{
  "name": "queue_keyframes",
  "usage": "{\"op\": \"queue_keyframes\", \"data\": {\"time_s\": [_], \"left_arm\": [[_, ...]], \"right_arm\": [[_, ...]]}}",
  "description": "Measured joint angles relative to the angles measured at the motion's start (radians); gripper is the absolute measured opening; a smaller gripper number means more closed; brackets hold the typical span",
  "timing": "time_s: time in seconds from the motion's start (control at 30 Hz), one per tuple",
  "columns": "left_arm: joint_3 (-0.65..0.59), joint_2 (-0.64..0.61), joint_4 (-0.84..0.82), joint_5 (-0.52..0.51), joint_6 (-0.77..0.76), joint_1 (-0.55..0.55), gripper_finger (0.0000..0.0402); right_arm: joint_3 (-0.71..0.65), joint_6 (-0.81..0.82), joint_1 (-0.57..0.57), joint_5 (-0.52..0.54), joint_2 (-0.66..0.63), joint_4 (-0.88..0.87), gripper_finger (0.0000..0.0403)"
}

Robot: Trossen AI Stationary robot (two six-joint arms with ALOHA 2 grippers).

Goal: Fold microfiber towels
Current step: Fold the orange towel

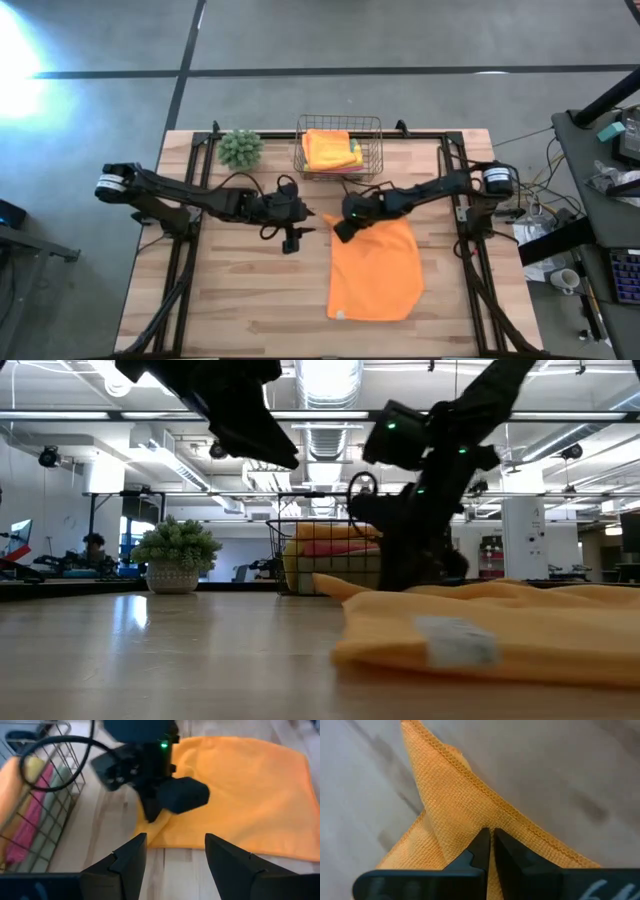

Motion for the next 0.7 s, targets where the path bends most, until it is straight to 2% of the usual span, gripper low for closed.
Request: {"op": "queue_keyframes", "data": {"time_s": [0.2, 0.33, 0.47, 0.7], "left_arm": [[-0.001, 0.065, 0.042, 0.028, -0.007, -0.002, 0.0185], [-0.001, 0.127, 0.062, 0.044, -0.007, -0.011, 0.0185], [0.003, 0.177, 0.072, 0.046, -0.008, -0.024, 0.0185], [0.005, 0.268, 0.222, 0.047, -0.007, -0.042, 0.0185]], "right_arm": [[0.136, -0.052, -0.027, -0.003, 0.082, -0.012, 0.0017], [0.203, -0.072, -0.046, 0.004, 0.092, -0.034, 0.0017], [0.224, -0.09, -0.053, 0.035, 0.059, -0.093, 0.0017], [0.218, -0.104, -0.059, 0.102, -0.078, -0.214, 0.0017]]}}
